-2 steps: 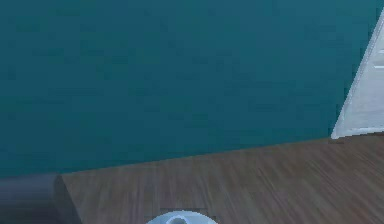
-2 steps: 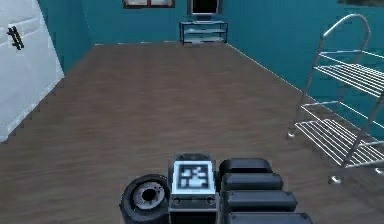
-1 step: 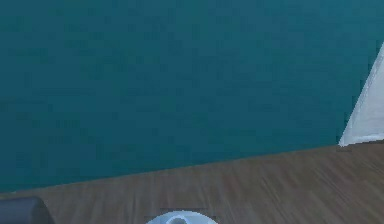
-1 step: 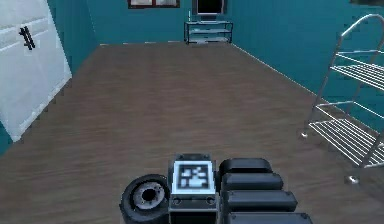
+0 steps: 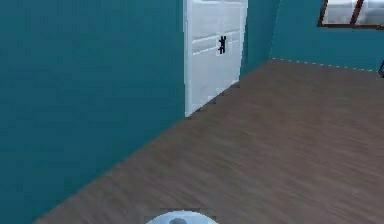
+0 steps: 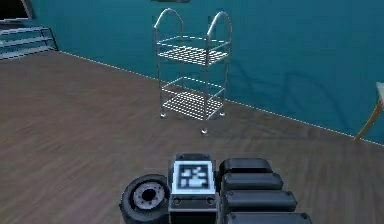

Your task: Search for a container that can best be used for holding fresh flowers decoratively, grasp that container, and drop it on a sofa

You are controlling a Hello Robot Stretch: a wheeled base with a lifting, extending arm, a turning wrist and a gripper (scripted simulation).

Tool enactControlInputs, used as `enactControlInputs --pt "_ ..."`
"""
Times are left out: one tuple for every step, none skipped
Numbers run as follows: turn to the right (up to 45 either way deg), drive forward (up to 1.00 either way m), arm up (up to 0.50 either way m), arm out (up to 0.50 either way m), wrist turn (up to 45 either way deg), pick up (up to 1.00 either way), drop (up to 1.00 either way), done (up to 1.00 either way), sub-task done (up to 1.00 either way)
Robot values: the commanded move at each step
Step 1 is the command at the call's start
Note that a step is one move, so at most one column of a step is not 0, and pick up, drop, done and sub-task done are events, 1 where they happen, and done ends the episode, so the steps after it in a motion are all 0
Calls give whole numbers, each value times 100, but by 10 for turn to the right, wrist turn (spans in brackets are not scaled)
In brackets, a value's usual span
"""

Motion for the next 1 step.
enactControlInputs --pt "240 0 0 0 0 0 0 0 0"
